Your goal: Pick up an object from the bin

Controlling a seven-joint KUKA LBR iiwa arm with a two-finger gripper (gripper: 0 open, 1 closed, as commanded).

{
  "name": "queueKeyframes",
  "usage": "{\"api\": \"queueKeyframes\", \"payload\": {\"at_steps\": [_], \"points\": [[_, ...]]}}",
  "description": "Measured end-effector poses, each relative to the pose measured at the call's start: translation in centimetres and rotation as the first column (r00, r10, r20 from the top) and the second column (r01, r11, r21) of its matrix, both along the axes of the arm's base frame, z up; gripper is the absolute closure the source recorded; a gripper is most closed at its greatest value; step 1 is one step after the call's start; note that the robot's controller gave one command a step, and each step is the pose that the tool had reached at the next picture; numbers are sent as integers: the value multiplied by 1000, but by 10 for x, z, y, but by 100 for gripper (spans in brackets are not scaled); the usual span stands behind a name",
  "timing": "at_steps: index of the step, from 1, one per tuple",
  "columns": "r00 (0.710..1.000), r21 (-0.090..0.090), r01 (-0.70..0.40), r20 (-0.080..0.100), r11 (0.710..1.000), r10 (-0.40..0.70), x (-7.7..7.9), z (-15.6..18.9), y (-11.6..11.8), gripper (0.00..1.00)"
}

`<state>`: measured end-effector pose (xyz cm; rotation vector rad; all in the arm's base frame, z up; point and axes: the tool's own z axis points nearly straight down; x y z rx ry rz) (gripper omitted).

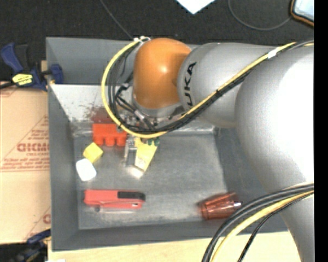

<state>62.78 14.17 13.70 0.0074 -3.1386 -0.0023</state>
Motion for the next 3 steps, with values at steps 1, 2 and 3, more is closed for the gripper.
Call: {"api": "queueKeyframes", "payload": {"at_steps": [1, 2, 3], "points": [[1000, 1, 4, 6, 1000, -4, 1, 5, -1, 0], [984, -1, -179, 3, 984, 179, 28, -67, -87, 0], [952, -1, -306, 17, 952, 306, 16, 25, -87, 0]]}}
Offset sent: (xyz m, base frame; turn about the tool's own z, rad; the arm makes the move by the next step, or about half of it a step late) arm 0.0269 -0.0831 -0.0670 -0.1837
